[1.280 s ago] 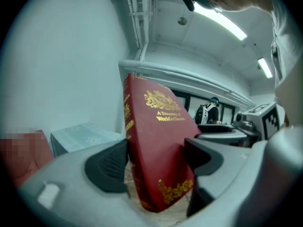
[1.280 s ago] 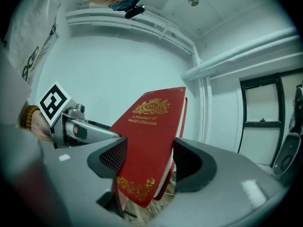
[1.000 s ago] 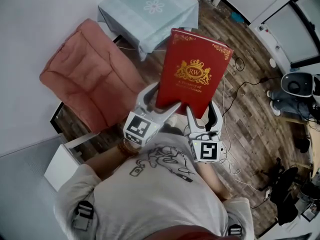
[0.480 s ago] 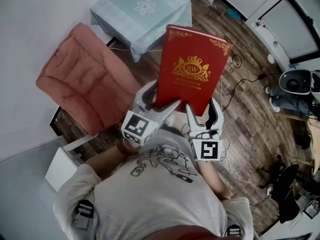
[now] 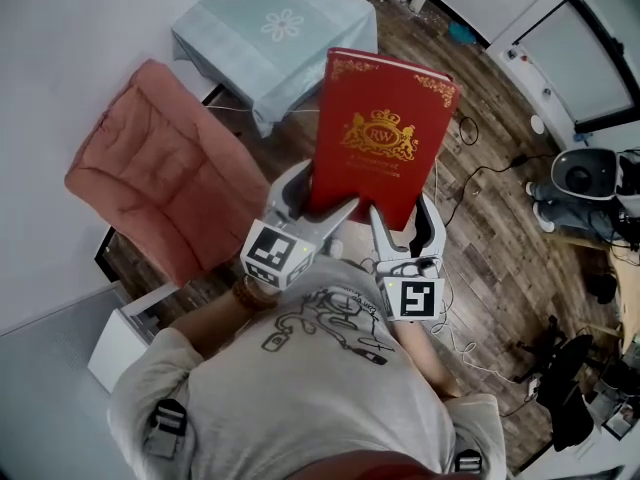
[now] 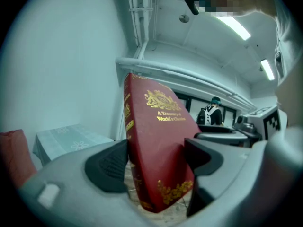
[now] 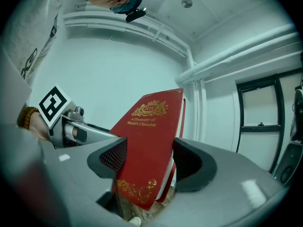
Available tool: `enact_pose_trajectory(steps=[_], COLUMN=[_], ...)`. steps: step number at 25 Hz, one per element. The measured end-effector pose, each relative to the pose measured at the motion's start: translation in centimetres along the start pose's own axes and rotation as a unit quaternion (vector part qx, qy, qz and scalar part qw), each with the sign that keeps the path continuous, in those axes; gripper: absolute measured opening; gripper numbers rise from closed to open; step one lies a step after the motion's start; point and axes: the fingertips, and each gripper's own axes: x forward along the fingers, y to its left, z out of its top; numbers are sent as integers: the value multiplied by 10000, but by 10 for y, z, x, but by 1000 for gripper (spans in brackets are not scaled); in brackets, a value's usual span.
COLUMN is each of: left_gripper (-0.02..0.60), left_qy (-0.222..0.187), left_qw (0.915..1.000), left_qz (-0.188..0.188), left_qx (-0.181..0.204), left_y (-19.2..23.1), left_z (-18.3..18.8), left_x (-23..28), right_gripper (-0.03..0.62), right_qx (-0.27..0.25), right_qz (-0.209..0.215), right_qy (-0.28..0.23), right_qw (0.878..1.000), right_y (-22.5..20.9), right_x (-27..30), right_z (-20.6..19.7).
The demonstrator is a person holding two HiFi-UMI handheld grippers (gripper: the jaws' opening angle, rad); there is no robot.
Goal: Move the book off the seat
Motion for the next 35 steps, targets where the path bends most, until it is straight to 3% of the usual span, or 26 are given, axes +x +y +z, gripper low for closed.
enact_pose_trajectory(steps=[7, 15, 24, 29, 35], left_gripper=[370, 368, 368, 368, 368], left_qy=[-15, -25, -160, -234, -312], left_qw=[10000, 9997, 9970, 9929, 9839], left_qz=[68, 219, 680, 1038, 1647], left_qx=[-14, -102, -341, -526, -613], left_y=[54, 155, 268, 361, 351], left_z=[23, 61, 99, 107, 117], left_x=[47, 98, 138, 139, 135], right_gripper=[301, 301, 302, 301, 301], right_qx=[23, -17, -108, -191, -157], right_qz=[108, 263, 786, 1120, 1740], right_qy=[44, 52, 97, 212, 95], right_qw=[9999, 9996, 9968, 9933, 9846], right_y=[-29, -51, -61, -37, -43], right_x=[69, 189, 319, 411, 412], right_z=[5, 28, 46, 45, 57])
